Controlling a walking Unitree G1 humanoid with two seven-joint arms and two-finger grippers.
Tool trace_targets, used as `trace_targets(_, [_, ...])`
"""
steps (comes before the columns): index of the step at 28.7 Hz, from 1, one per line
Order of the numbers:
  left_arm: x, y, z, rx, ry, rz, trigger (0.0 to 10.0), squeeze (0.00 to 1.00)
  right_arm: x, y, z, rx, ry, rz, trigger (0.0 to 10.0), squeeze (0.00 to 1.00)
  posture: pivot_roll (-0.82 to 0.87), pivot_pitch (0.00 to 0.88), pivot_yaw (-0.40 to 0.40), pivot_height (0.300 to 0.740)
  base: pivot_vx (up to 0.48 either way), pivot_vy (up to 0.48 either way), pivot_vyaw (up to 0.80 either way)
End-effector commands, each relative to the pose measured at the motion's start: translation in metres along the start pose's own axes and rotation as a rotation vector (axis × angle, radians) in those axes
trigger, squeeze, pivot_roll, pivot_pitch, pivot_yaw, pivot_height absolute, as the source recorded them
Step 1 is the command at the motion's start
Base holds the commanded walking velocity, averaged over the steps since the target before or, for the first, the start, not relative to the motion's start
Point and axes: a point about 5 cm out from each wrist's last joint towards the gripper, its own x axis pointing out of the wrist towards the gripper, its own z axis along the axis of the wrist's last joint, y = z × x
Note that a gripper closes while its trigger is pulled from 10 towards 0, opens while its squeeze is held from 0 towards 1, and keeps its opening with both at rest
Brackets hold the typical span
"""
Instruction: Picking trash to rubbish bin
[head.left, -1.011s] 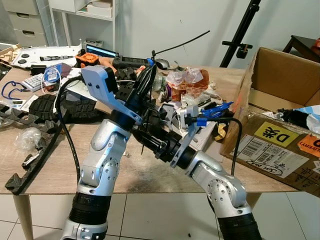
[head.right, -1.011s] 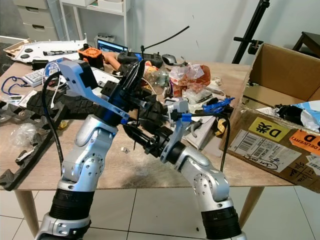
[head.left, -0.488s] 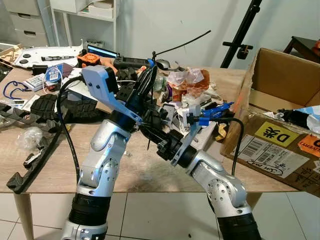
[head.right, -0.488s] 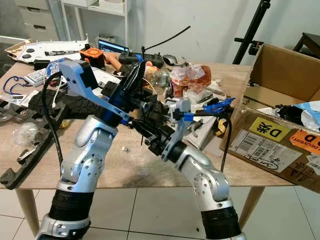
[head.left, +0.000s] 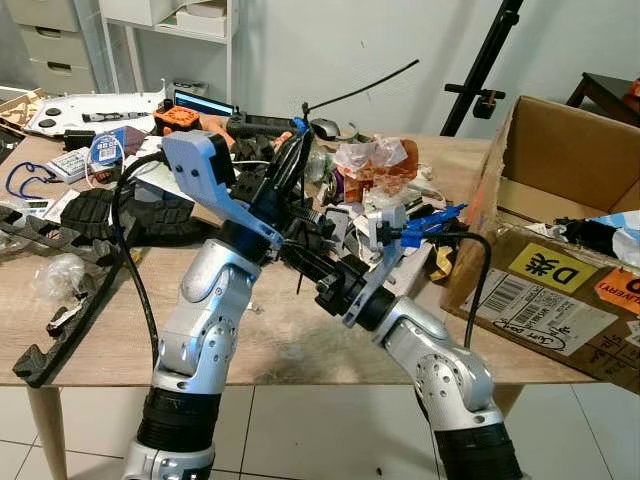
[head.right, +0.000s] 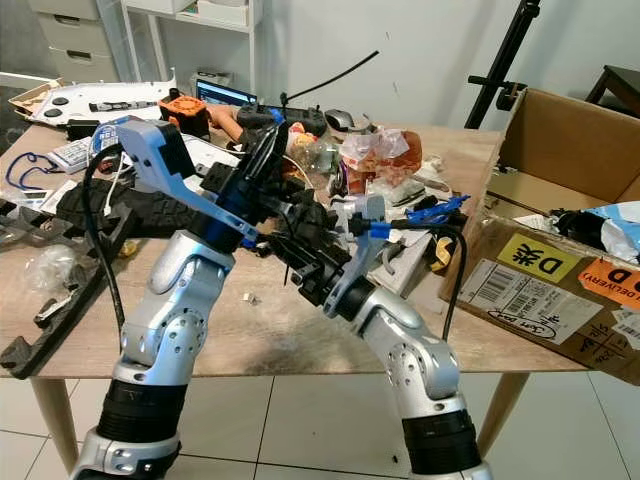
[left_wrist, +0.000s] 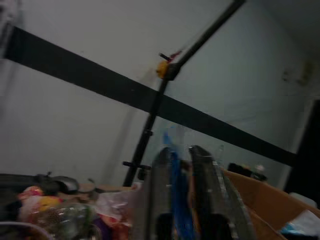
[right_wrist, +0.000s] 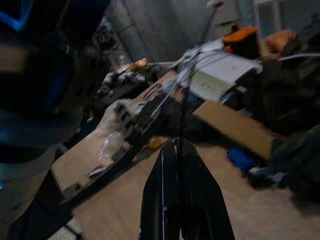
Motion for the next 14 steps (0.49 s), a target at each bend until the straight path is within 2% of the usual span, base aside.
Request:
trace_targets(1, [-0.001,0.004,-0.004,-0.006,0.005,0.049,10.0,1.00,-0.003,-0.008,0.005,-0.020,-0.033,-0.051,0.0,0.00,-0.01,0.079,-0.091,0.740,0.000,0.000,0.00])
trace_targets(5, [-0.003,0.013,0.000,-0.001,-0.009,0.081,10.0,1.00,-0.005,-0.018,0.019,-0.041,-0.100,-0.124,0.0,0.00,-0.01,0.088,-0.089,0.740,0.000,0.000,0.00])
trace_targets(10, [-0.003,0.019,0.003,0.022,-0.013,0.099,10.0,1.00,-0.009,-0.025,0.025,-0.055,-0.124,-0.172,0.0,0.00,-0.02,0.096,-0.084,0.740,0.000,0.000,0.00])
trace_targets(12, [-0.003,0.028,0.006,0.079,-0.014,0.156,10.0,1.00,-0.012,-0.031,0.031,-0.078,-0.151,-0.213,0.0,0.00,-0.02,0.100,-0.082,0.740,0.000,0.000,0.00])
trace_targets(14, [-0.003,0.028,0.006,0.079,-0.014,0.156,10.0,1.00,-0.012,-0.031,0.031,-0.078,-0.151,-0.213,0.0,0.00,-0.02,0.100,-0.082,0.740,0.000,0.000,0.00])
